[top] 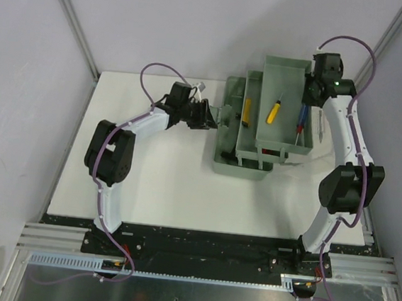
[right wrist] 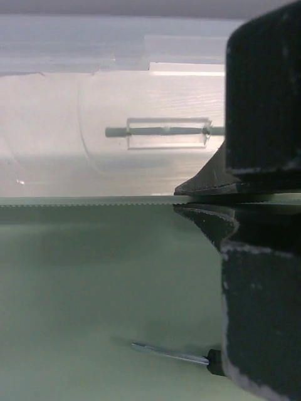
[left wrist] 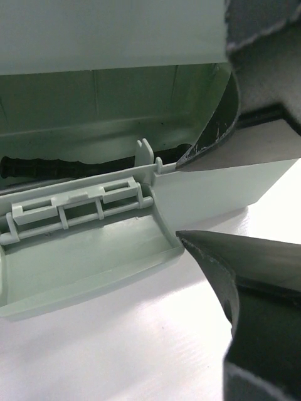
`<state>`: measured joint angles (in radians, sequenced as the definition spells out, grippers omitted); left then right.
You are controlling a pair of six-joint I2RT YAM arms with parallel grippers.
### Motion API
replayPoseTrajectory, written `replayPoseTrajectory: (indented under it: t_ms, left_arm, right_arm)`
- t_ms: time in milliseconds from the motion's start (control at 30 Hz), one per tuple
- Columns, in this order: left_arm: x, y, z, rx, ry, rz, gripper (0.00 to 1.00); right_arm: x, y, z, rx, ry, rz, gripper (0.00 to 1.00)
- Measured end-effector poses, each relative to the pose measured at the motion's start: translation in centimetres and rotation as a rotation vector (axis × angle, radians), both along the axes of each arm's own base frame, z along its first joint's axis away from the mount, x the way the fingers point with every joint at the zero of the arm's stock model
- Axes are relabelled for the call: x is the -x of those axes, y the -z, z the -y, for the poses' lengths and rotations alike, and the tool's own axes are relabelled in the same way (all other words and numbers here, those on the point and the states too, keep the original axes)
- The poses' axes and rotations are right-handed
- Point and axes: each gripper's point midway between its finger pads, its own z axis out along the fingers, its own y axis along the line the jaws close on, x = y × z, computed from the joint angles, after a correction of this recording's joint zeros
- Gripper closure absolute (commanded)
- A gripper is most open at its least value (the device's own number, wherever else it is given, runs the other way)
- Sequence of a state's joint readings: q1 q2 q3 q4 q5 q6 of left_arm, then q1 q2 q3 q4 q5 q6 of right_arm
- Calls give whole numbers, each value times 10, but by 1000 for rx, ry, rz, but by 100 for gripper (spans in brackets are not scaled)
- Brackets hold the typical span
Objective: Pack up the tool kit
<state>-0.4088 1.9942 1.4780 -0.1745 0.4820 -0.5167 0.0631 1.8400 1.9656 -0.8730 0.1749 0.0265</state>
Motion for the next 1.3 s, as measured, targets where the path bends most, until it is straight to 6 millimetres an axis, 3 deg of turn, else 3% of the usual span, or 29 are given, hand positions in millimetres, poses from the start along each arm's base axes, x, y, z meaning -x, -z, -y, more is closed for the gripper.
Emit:
replayPoseTrajectory:
  t_ms: [300, 367, 567, 800, 1100, 1200, 1300]
  left_arm:
    - [9, -9, -14, -27, -42, 19, 45]
    - [13, -20, -19, -27, -55, 42, 43]
    - [16, -70, -28, 2, -99, 142, 33]
    - [14, -98, -28, 51, -106, 171, 21]
    - [4, -191, 4, 160, -10, 374, 14]
    - [15, -198, 27, 158, 35, 418, 15]
    - [19, -185, 42, 124, 47, 415, 18]
  right_arm:
    - [1, 5, -42, 60, 36, 8, 100]
    - [-1, 14, -54, 51, 40, -2, 100]
    - [-7, 14, -87, 46, 41, 42, 100]
    - [-7, 12, -92, 44, 66, 57, 100]
    - [-8, 12, -93, 62, 78, 60, 100]
    - [-8, 12, -93, 68, 80, 60, 100]
    - [-8, 12, -93, 70, 81, 61, 100]
